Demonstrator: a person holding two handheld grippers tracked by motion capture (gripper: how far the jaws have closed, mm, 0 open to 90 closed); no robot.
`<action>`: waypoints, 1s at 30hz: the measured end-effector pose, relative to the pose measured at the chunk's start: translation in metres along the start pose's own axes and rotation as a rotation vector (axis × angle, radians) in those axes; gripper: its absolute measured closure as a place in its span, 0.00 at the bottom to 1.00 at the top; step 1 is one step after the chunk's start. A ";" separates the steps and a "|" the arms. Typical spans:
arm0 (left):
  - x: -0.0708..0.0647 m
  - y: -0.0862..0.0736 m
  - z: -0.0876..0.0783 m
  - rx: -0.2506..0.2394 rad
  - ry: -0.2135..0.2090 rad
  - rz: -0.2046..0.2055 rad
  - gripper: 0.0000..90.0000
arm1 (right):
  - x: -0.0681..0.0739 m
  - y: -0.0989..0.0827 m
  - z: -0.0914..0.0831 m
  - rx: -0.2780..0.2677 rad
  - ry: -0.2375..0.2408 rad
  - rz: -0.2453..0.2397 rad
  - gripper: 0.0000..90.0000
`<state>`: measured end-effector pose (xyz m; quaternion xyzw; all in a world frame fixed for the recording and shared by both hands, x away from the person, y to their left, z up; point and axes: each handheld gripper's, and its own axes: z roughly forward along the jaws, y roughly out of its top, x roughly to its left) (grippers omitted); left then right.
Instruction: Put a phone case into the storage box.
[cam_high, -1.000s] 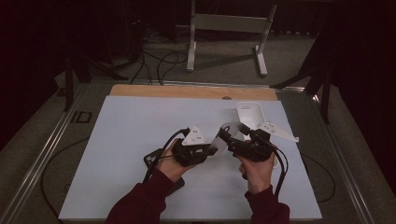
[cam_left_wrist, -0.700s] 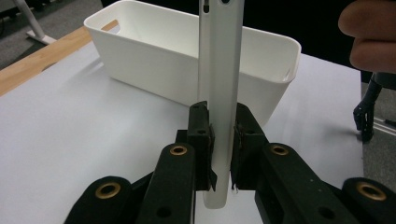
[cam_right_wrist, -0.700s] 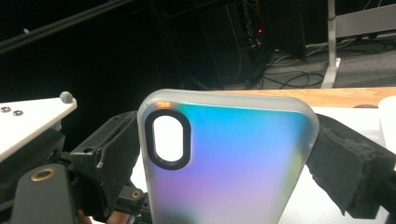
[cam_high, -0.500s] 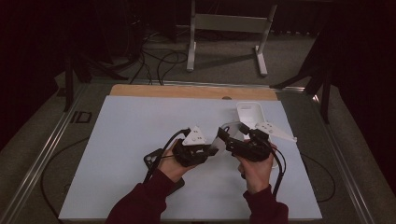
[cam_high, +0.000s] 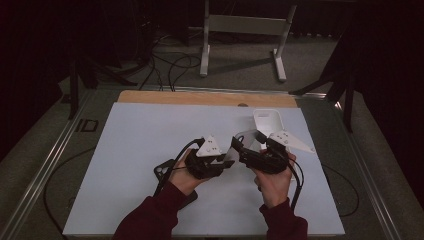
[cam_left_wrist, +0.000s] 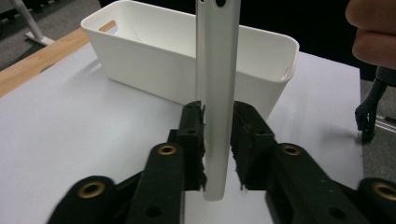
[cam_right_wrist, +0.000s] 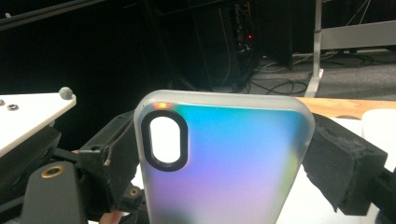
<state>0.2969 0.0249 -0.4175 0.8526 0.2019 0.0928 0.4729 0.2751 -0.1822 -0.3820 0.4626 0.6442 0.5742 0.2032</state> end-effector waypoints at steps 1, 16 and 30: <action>0.000 0.000 0.000 0.000 0.000 0.000 0.77 | 0.000 0.000 0.000 0.000 0.000 0.000 0.18; 0.004 -0.006 -0.011 -0.013 0.116 -0.002 0.25 | -0.007 0.005 0.000 0.006 -0.047 -0.010 0.19; 0.015 -0.012 -0.023 -0.024 0.245 -0.026 0.06 | -0.015 0.012 0.003 0.013 -0.075 -0.018 0.18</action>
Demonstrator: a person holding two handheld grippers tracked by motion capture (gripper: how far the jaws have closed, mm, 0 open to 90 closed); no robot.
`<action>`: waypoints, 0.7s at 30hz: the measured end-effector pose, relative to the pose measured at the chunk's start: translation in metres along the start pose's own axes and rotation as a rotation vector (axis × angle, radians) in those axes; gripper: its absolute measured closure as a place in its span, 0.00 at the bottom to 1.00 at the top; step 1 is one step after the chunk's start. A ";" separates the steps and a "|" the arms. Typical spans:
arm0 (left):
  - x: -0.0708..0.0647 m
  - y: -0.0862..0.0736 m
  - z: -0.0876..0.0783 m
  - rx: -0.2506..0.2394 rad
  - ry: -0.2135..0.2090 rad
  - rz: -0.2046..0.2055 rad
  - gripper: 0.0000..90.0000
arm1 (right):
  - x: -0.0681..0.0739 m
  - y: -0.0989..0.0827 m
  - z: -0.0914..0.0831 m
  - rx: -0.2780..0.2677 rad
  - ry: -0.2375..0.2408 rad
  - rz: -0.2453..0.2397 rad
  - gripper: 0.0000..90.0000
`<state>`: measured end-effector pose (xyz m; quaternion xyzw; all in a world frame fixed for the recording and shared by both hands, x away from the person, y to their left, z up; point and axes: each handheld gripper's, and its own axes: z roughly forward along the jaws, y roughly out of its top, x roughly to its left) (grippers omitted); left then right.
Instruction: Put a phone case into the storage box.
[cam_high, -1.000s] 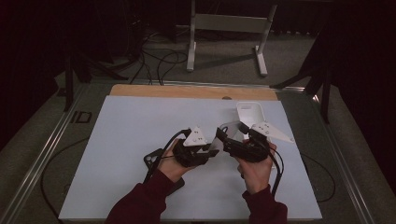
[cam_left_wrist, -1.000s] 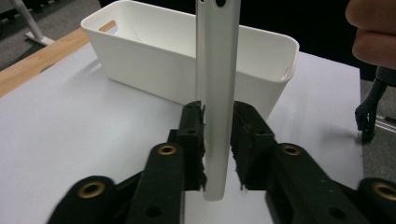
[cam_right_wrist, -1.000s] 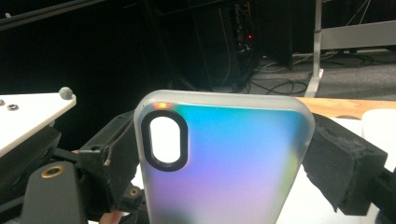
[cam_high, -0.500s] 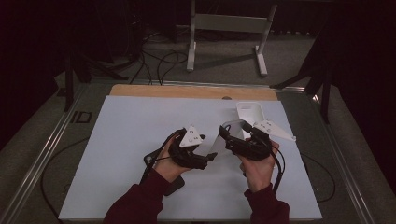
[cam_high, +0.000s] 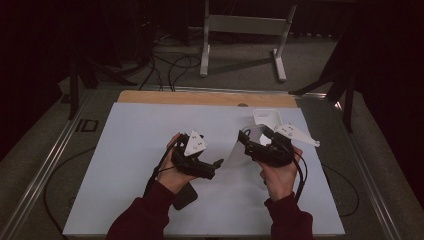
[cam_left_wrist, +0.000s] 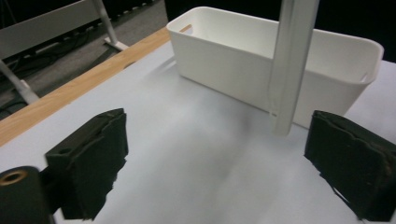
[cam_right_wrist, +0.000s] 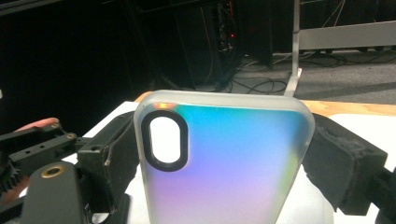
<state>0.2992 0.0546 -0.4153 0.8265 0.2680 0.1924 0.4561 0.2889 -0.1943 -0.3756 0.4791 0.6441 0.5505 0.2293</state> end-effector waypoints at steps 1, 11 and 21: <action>0.001 0.000 0.000 -0.002 0.007 -0.003 0.04 | 0.000 0.001 0.000 0.000 -0.003 0.004 0.19; 0.012 -0.007 -0.011 -0.027 0.047 -0.027 0.00 | -0.007 0.007 0.002 -0.005 -0.007 0.010 0.19; 0.023 -0.018 -0.022 -0.043 0.092 -0.050 0.00 | -0.015 0.013 0.004 -0.012 -0.026 0.011 0.19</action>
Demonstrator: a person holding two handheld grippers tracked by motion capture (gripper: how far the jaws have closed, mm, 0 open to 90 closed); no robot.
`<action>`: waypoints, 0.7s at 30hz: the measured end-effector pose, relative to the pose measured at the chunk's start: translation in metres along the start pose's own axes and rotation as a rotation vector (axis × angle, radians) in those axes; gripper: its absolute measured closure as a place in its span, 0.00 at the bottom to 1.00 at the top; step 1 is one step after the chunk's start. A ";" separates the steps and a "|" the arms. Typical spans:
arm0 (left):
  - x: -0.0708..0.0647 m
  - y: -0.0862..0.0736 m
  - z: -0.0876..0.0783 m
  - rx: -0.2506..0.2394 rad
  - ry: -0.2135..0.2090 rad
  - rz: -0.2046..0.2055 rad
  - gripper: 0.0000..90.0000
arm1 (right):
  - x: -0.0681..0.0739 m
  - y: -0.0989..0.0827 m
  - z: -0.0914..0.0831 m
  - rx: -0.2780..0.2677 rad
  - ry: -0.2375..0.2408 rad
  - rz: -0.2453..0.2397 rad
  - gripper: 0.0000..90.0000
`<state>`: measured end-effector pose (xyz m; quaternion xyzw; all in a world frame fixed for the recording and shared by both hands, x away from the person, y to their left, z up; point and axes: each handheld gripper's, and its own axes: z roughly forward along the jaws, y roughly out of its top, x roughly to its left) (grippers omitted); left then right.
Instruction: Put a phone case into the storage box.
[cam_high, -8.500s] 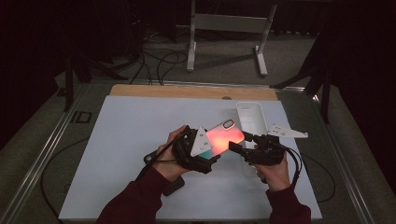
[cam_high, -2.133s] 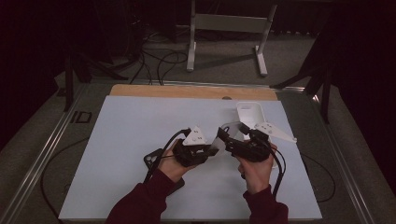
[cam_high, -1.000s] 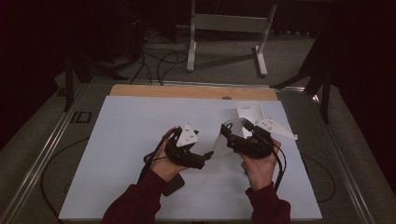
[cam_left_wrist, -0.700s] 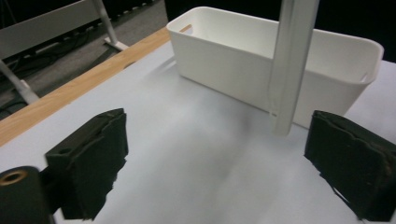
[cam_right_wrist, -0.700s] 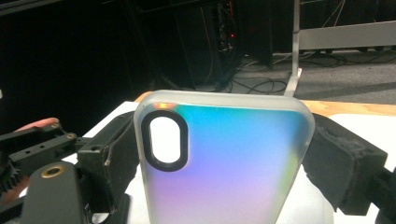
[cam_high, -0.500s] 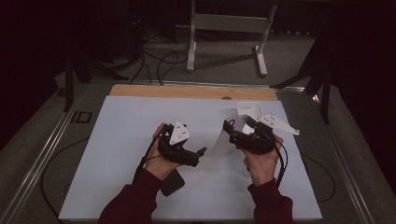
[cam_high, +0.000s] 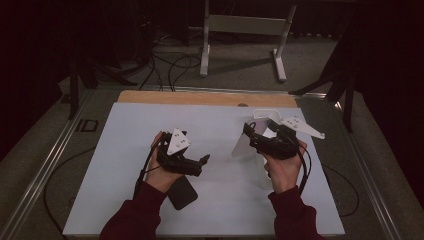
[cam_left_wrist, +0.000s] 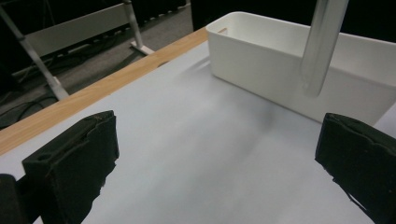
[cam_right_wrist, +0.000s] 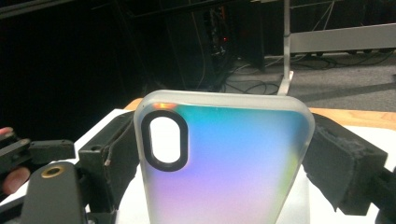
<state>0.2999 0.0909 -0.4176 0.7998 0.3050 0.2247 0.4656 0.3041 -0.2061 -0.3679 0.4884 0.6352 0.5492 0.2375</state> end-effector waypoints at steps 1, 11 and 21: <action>0.001 -0.001 -0.001 -0.002 0.006 -0.002 0.00 | -0.001 0.001 0.000 -0.001 -0.001 0.005 0.19; 0.010 -0.011 -0.012 -0.008 0.048 -0.009 0.00 | -0.012 0.011 0.002 -0.017 -0.030 0.005 0.19; 0.017 -0.023 -0.022 0.013 0.085 0.000 0.00 | -0.026 0.015 0.009 -0.014 -0.072 0.015 0.19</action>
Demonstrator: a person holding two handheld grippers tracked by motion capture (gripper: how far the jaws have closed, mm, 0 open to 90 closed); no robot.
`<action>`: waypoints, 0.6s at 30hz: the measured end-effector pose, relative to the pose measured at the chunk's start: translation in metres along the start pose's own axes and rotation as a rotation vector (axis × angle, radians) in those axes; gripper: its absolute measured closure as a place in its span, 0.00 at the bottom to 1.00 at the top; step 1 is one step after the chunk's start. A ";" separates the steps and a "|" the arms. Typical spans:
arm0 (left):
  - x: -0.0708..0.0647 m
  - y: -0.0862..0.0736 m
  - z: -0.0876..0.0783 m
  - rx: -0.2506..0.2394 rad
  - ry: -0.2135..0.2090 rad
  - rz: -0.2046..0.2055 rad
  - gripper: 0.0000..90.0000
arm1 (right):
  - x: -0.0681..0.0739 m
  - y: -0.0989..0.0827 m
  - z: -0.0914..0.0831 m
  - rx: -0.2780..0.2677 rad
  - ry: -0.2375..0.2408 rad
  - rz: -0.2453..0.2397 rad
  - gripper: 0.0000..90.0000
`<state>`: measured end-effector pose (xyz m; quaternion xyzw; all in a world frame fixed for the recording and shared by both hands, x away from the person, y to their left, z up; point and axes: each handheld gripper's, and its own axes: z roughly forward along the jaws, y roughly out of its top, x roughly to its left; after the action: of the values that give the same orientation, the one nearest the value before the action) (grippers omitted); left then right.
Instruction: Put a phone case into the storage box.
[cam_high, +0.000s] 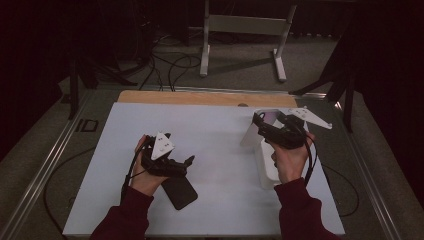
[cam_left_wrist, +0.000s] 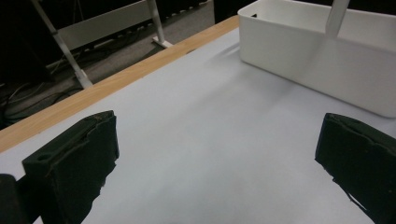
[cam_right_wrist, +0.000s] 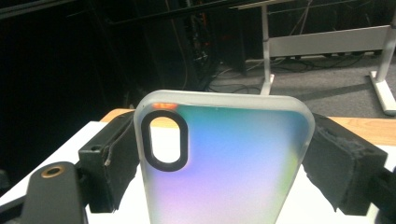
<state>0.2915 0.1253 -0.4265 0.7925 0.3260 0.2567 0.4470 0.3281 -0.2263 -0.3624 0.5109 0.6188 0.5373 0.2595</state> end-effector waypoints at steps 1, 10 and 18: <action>0.001 -0.001 -0.001 -0.001 0.003 0.000 0.00 | -0.001 0.001 0.001 -0.002 -0.006 0.003 0.19; 0.011 -0.012 -0.013 -0.009 0.035 -0.021 0.00 | -0.009 0.013 0.005 -0.013 -0.053 -0.015 0.19; 0.019 -0.019 -0.021 -0.014 0.054 -0.038 0.00 | -0.014 0.020 0.014 -0.010 -0.090 -0.033 0.19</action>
<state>0.2837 0.1578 -0.4311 0.7758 0.3512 0.2717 0.4482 0.3519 -0.2355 -0.3513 0.5229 0.6124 0.5125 0.2982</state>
